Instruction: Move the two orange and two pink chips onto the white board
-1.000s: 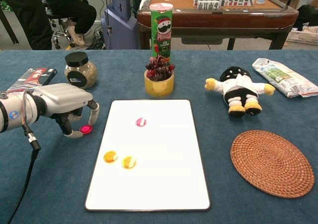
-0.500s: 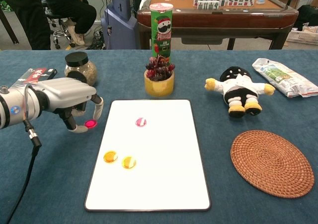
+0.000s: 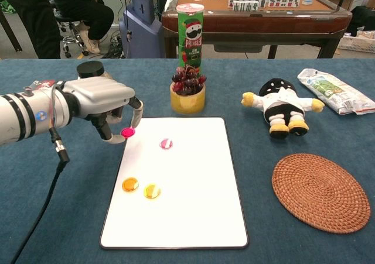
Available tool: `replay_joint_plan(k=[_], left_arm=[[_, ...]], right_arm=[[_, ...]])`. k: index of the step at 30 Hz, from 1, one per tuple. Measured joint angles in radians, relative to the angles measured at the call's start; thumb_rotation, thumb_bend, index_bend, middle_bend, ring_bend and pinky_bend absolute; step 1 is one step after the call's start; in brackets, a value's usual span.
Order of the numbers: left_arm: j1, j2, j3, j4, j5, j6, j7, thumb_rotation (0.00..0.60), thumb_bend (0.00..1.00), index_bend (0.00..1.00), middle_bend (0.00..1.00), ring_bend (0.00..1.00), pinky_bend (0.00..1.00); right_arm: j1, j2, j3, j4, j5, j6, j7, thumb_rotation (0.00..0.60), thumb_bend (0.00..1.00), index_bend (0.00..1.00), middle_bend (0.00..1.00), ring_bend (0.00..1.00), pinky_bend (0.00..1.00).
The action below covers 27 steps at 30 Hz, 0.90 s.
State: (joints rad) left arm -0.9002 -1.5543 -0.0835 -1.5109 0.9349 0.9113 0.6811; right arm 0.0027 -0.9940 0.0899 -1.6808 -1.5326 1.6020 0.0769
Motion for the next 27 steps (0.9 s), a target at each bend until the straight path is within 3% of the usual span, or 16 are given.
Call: replay_joint_plan(k=[27], left_arm=[[-0.066,-0.095,-0.034,0.099,-0.048,-0.016,0.019,0.6,0.34,0.56,1.0,0.96,1.0]], right_arm=[[-0.008,0.008,0.002,0.007,0.0,0.013,0.034,0.6,0.02,0.28,0.31,0.23,0.37]])
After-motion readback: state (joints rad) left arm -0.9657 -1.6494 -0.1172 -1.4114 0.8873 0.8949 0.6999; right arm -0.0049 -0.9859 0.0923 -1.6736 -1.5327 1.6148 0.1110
